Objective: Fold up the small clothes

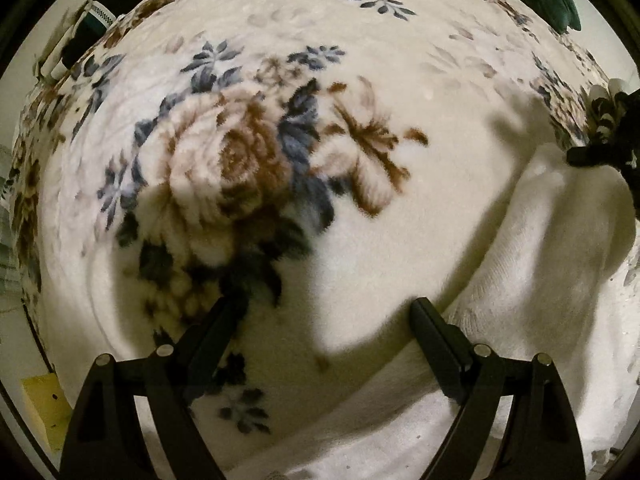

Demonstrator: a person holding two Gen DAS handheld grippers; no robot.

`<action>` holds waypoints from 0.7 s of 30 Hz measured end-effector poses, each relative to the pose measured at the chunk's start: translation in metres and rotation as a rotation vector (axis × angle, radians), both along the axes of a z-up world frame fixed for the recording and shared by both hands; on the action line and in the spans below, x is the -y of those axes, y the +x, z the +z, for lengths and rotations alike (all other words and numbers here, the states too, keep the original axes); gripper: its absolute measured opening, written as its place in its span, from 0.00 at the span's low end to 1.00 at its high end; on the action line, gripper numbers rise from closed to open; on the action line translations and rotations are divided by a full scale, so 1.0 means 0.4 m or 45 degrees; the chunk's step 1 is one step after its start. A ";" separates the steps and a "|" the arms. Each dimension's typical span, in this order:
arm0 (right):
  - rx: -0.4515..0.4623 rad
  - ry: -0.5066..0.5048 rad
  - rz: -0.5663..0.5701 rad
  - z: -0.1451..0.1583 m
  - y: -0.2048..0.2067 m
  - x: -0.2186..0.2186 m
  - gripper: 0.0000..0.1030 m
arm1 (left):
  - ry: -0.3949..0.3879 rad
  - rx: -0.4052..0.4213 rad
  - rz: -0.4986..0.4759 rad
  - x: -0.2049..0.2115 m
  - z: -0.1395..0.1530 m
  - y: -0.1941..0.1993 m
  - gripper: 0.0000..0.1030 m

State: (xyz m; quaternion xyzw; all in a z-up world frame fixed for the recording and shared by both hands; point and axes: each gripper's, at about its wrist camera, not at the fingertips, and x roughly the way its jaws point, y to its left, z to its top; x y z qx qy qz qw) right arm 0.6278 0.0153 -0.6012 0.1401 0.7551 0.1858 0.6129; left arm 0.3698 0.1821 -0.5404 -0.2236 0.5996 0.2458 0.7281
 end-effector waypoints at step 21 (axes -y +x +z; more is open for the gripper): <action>0.404 -0.098 -0.085 0.265 -0.023 0.410 0.44 | 0.117 0.104 -0.139 0.043 0.174 0.038 0.86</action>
